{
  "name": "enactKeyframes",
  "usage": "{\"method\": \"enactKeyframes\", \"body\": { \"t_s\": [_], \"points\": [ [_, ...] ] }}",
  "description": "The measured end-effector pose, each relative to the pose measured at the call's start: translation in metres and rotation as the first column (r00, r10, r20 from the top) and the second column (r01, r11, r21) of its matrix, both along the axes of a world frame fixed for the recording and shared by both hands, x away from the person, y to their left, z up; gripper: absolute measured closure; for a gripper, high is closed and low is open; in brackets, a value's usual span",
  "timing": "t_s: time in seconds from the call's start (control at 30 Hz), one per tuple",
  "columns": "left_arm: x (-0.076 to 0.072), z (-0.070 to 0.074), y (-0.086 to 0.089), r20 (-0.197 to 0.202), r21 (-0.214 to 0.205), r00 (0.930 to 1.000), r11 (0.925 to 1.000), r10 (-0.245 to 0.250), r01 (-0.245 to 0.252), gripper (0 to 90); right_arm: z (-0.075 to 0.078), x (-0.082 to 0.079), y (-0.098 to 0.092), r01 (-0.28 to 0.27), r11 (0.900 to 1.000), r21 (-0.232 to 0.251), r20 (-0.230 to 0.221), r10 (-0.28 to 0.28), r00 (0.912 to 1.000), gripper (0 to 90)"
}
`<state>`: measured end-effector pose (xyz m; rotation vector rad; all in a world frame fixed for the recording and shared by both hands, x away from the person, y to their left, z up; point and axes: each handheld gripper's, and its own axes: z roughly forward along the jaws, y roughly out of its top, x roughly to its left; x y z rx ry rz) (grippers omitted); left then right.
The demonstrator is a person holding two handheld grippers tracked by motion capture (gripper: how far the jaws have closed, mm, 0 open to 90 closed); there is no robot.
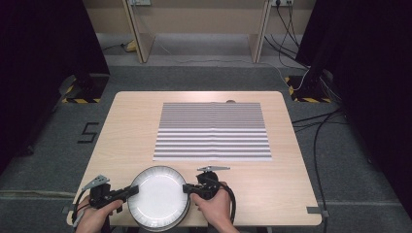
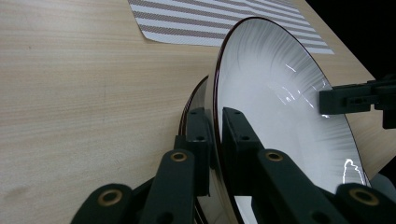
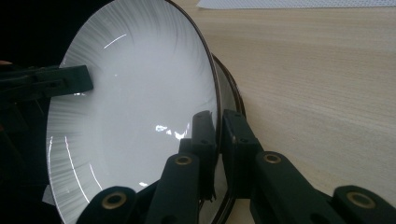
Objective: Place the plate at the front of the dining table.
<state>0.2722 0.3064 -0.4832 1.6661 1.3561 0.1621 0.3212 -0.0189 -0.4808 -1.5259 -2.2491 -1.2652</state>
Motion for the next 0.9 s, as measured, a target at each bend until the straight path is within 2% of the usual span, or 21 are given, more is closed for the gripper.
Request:
{"method": "enactKeyframes", "body": {
  "t_s": [0.23, 0.3, 0.33, 0.37, 0.4, 0.47, 0.57, 0.8, 0.9],
  "points": [
    [-0.001, -0.001, 0.000, 0.011, -0.013, 0.9999, 0.9999, 0.003, -0.003, 82.1, -0.001, 0.001, -0.001, -0.007, 0.9999, 0.010, -0.010, 0.007, 0.9999, 84.7],
    [-0.002, 0.002, -0.002, 0.032, -0.009, 0.9995, 0.9999, 0.005, -0.005, 82.5, 0.000, -0.001, -0.001, 0.003, 0.9999, 0.012, 0.007, -0.003, 1.0000, 85.4],
    [-0.001, 0.004, -0.003, 0.039, -0.015, 0.9992, 0.9999, 0.007, -0.006, 83.3, 0.003, -0.003, -0.003, 0.018, 0.9998, 0.008, 0.035, -0.018, 0.9992, 86.3],
    [-0.001, 0.006, -0.005, 0.051, -0.013, 0.9987, 0.9999, 0.006, -0.005, 83.3, 0.003, -0.003, -0.003, 0.018, 0.9998, 0.008, 0.035, -0.018, 0.9992, 86.3],
    [-0.001, 0.008, -0.006, 0.061, -0.008, 0.9982, 1.0000, 0.002, -0.001, 83.7, 0.005, -0.004, -0.004, 0.030, 0.9995, 0.008, 0.057, -0.031, 0.9979, 86.7],
    [0.002, 0.011, -0.011, 0.091, 0.000, 0.9958, 0.9999, -0.010, 0.010, 84.1, 0.009, -0.005, -0.006, 0.038, 0.9992, -0.011, 0.111, -0.037, 0.9931, 86.7],
    [0.006, 0.014, -0.016, 0.110, -0.003, 0.9938, 0.9999, -0.014, 0.014, 84.3, 0.015, -0.006, -0.012, 0.057, 0.9980, -0.026, 0.157, -0.053, 0.9862, 86.7],
    [0.013, 0.022, -0.021, 0.141, -0.009, 0.9896, 0.9995, -0.030, 0.031, 84.5, 0.025, -0.004, -0.018, 0.067, 0.9975, -0.021, 0.191, -0.062, 0.9796, 86.6],
    [0.018, 0.025, -0.024, 0.157, -0.009, 0.9869, 0.9991, -0.038, 0.040, 84.5, 0.029, -0.002, -0.021, 0.079, 0.9967, -0.019, 0.214, -0.073, 0.9741, 86.5]
  ]
}}
